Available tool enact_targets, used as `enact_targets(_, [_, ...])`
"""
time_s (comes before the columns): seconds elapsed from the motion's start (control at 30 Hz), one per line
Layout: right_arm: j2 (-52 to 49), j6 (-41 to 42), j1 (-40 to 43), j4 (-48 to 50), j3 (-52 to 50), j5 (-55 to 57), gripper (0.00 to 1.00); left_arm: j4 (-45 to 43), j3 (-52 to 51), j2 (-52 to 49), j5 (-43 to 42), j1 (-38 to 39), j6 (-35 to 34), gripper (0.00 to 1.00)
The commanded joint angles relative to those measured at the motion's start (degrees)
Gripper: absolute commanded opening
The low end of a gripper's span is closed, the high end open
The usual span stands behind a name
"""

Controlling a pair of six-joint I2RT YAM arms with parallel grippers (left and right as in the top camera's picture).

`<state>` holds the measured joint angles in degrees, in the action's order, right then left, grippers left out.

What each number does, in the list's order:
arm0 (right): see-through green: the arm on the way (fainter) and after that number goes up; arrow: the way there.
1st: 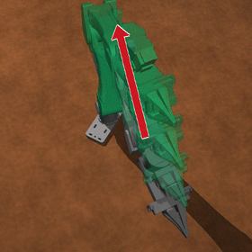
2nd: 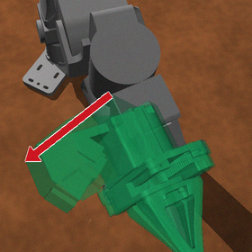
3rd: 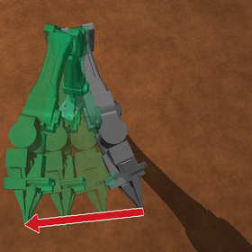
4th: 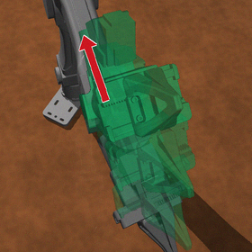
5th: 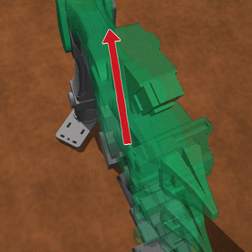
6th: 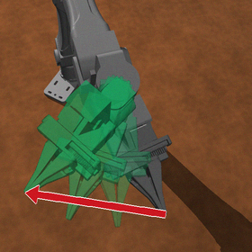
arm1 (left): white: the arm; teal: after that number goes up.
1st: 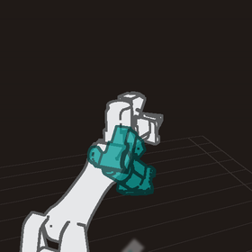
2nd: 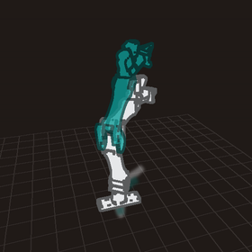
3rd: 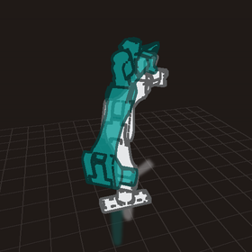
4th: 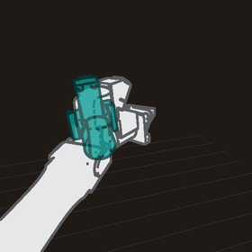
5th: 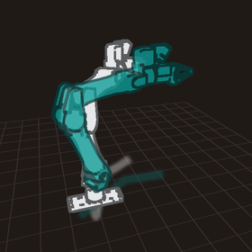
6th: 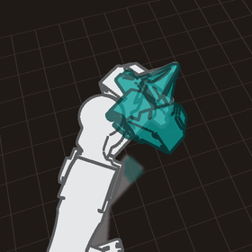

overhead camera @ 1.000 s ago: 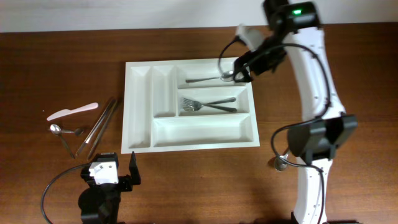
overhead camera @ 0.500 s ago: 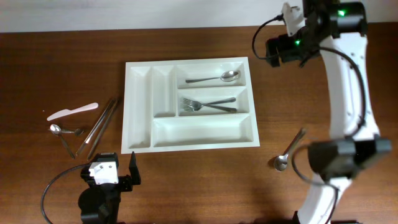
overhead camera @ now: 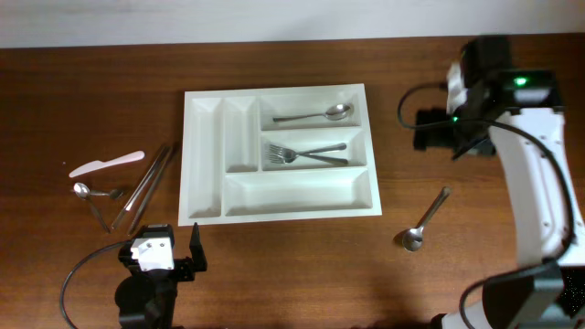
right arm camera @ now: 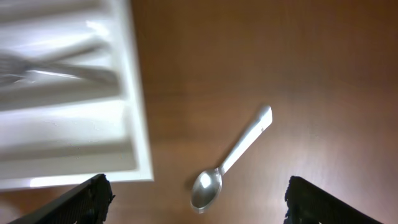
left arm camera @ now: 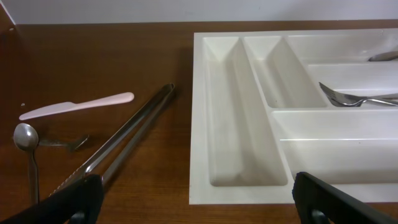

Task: Pack container
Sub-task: 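Lower the right gripper onto the silver spoon on the right and grasp it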

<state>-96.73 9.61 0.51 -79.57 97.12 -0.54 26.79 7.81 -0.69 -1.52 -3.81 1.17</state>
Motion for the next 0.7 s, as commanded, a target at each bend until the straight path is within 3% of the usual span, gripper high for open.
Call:
enact_targets(0.0, [1.0,19.5,0.3,-0.8,-5.3,7.2,0.91,0.2,-0.1,0.4,-0.4,0.0,1.1,0.99])
enact_targets(0.4, [2.1,46.8,0.3,1.5,-20.8,6.8,0.88,0.2,-0.1,0.4,-0.4,0.0,1.1,0.99])
enact_targets(0.67, [2.1,48.4,0.3,13.0,-34.1,-2.9,0.84,0.2,-0.1,0.4,-0.4,0.0,1.1,0.99])
